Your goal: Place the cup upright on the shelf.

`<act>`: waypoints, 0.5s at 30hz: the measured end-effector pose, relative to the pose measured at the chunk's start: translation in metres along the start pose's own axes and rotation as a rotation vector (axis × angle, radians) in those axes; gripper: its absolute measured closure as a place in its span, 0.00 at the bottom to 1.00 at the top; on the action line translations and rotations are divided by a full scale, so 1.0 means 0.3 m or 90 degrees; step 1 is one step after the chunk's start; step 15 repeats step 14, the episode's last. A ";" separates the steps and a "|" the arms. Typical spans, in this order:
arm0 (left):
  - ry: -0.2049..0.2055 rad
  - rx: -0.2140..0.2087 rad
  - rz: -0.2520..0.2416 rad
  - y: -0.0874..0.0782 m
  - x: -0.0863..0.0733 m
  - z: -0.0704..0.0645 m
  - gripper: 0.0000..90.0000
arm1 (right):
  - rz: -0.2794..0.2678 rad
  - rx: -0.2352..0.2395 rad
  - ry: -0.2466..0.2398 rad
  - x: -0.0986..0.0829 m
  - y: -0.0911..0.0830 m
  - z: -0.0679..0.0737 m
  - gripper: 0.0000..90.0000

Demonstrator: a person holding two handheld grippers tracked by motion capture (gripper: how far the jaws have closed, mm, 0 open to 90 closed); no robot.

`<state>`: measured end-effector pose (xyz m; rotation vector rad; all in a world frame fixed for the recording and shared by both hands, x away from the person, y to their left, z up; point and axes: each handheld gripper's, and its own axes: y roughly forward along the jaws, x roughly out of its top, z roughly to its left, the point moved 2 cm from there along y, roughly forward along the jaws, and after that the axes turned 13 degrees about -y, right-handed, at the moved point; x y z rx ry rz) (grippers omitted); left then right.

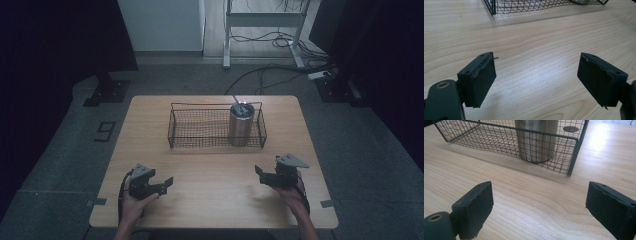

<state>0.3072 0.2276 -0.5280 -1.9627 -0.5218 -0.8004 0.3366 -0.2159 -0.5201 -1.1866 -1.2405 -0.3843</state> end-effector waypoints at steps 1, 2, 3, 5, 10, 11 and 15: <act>0.001 0.000 0.001 0.000 0.000 -0.001 0.17 | -0.004 0.000 0.001 0.001 -0.001 -0.002 0.09; 0.001 0.000 0.000 0.001 0.000 -0.001 0.17 | -0.007 -0.001 0.003 0.003 -0.003 -0.003 0.09; 0.001 0.001 0.000 0.001 0.000 -0.001 0.17 | -0.007 -0.002 0.003 0.004 -0.004 -0.003 0.09; 0.001 0.001 0.000 0.001 0.000 -0.001 0.17 | -0.008 -0.003 0.001 0.006 -0.005 -0.003 0.09; 0.003 0.001 0.000 0.000 0.000 -0.003 0.17 | -0.004 -0.006 -0.002 -0.002 -0.004 0.000 0.09; 0.003 0.001 0.000 -0.001 0.000 -0.003 0.17 | -0.002 -0.008 -0.004 -0.004 -0.004 0.000 0.09; 0.003 -0.001 -0.002 -0.002 0.001 -0.005 0.17 | 0.001 -0.009 -0.007 -0.008 -0.005 0.002 0.09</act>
